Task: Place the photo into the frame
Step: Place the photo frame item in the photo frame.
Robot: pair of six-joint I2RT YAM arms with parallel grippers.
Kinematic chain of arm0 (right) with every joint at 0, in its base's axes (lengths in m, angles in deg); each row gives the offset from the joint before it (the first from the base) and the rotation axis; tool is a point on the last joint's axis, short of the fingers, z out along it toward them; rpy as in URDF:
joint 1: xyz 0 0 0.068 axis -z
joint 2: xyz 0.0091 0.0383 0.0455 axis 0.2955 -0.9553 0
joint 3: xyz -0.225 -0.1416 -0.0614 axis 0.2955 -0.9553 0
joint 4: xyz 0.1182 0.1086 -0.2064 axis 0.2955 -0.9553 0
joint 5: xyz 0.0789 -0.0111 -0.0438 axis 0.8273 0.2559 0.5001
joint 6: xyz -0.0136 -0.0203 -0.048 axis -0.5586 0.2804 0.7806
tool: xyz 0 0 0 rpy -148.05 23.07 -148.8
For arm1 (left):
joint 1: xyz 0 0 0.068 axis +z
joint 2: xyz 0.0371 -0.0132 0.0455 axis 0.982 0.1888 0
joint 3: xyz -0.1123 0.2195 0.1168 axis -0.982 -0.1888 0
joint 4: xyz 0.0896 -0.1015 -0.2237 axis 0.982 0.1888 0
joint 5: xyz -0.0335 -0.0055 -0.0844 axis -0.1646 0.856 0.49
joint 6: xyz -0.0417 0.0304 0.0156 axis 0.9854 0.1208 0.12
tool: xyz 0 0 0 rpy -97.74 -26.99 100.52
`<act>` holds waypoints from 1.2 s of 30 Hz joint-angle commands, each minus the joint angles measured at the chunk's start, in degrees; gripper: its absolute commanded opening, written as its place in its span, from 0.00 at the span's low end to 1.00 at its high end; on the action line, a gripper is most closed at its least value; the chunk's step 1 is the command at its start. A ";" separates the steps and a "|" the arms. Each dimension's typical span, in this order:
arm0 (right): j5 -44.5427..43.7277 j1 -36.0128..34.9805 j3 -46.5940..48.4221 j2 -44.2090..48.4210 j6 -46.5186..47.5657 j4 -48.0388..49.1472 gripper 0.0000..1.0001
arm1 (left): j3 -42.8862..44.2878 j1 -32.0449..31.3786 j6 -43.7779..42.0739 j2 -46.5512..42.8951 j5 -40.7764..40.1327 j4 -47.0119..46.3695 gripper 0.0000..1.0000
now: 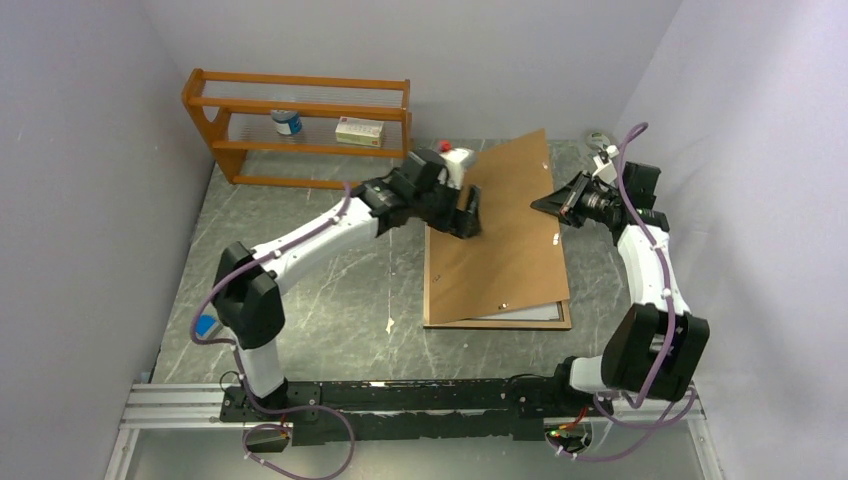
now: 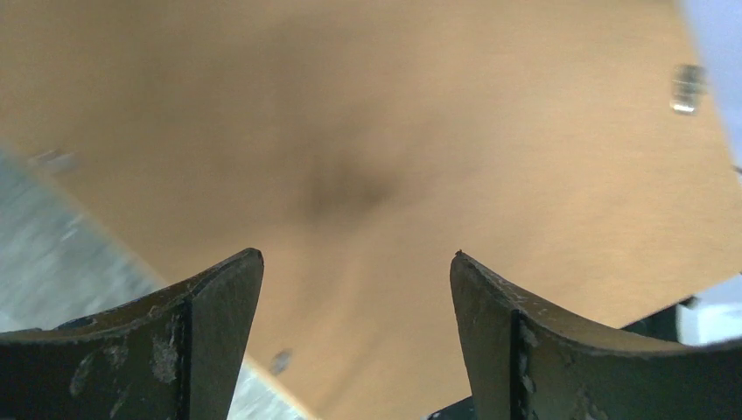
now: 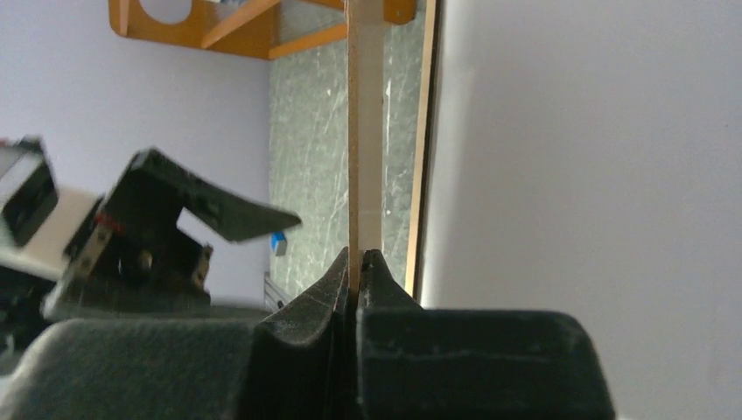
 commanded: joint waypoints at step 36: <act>3.49 0.01 -0.03 -15.26 1.96 14.69 0.00 | -19.02 19.20 7.03 12.60 8.78 -12.92 0.60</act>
